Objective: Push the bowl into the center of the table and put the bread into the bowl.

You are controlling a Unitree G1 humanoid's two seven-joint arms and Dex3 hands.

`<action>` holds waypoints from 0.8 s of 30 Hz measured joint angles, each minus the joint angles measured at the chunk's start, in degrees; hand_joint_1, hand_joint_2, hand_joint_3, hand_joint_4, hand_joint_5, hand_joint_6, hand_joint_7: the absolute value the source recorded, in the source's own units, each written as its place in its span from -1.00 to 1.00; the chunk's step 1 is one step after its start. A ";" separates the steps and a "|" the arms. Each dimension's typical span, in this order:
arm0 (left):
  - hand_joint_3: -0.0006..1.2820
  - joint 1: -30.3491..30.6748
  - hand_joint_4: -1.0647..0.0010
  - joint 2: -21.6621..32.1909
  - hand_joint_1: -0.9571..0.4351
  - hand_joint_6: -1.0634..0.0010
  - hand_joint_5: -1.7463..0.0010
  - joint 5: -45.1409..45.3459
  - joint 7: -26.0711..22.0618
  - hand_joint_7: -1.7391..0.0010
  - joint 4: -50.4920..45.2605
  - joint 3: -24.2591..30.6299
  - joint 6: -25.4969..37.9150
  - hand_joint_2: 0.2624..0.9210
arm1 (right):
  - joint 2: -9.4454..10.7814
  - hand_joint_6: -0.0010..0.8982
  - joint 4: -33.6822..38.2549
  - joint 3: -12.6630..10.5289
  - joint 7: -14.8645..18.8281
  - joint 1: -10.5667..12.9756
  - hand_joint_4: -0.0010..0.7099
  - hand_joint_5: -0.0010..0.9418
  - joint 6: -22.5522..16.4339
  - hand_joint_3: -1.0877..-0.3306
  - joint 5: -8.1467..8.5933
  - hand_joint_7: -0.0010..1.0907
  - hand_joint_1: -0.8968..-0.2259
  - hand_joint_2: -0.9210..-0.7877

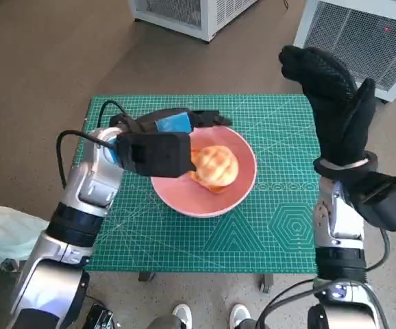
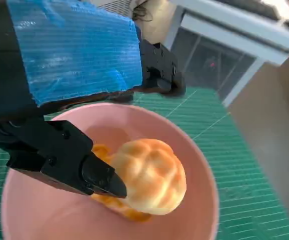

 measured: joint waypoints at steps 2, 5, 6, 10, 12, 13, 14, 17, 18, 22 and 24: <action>-0.92 0.16 1.00 -0.05 -0.40 0.99 1.00 -1.58 0.94 1.00 -0.37 1.23 -1.42 0.85 | -0.01 -0.72 0.00 -0.06 -0.04 -0.03 -0.37 -0.99 0.00 0.03 0.00 -0.30 -0.49 -1.00; -0.87 0.58 1.00 -0.22 -0.55 1.00 1.00 -4.59 1.94 1.00 -0.70 3.43 -4.21 0.96 | 0.00 -0.72 0.00 -0.08 -0.06 -0.09 -0.37 -0.99 0.00 0.03 0.00 -0.31 -0.50 -1.00; -0.85 0.84 1.00 -0.32 -0.57 1.00 1.00 -6.08 2.42 1.00 -0.81 4.50 -5.53 0.97 | -0.01 -0.72 0.00 -0.09 -0.06 -0.12 -0.37 -0.99 0.00 0.03 0.00 -0.31 -0.50 -1.00; -0.64 1.84 1.00 -0.98 -0.70 1.00 1.00 -10.73 3.26 1.00 -0.99 7.91 -8.11 0.99 | -0.01 -0.72 -0.05 -0.08 -0.13 -0.22 -0.37 -0.99 0.00 0.03 -0.01 -0.32 -0.49 -1.00; -0.54 2.80 1.00 -1.98 -0.74 1.00 1.00 -14.11 3.93 1.00 -1.74 10.38 -8.67 1.00 | -0.03 -0.73 -0.17 -0.08 -0.20 -0.27 -0.37 -0.99 0.00 0.03 -0.02 -0.33 -0.49 -1.00; -0.45 3.24 1.00 -2.51 -0.76 1.00 1.00 -15.59 4.39 1.00 -2.19 11.42 -8.95 1.00 | -0.04 -0.73 -0.21 -0.08 -0.21 -0.33 -0.37 -0.99 0.00 0.03 -0.05 -0.33 -0.48 -1.00; -0.42 3.65 1.00 -2.96 -0.77 1.00 1.00 -16.96 4.91 1.00 -2.74 12.37 -9.33 1.00 | -0.05 -0.73 -0.26 -0.07 -0.24 -0.43 -0.37 -0.99 0.00 0.03 -0.08 -0.34 -0.48 -1.00; -0.28 4.60 1.00 -4.61 -0.76 1.00 1.00 -20.57 6.55 1.00 -4.27 15.16 -10.90 1.00 | -0.09 -0.72 -0.35 -0.02 -0.42 -0.86 -0.37 -0.99 0.00 0.03 -0.49 -0.35 -0.46 -1.00; -0.27 4.74 1.00 -5.04 -0.76 1.00 1.00 -21.56 6.98 1.00 -4.49 15.72 -11.42 1.00 | -0.12 -0.72 -0.35 -0.01 -0.48 -1.01 -0.37 -0.99 0.00 0.02 -0.59 -0.35 -0.46 -1.00; -0.23 5.89 1.00 -7.80 -0.75 0.98 1.00 -26.26 9.13 0.99 -5.02 18.89 -14.93 1.00 | -0.13 -0.71 -0.35 0.19 -0.97 -2.15 -0.37 -0.99 -0.13 0.01 -0.93 -0.36 -0.44 -1.00; -0.23 6.58 1.00 -9.19 -0.75 0.97 1.00 -27.65 10.24 0.99 -5.16 19.94 -16.50 1.00 | -0.15 -0.71 -0.35 0.24 -1.23 -2.74 -0.36 -0.99 -0.30 0.01 -1.25 -0.37 -0.46 -1.00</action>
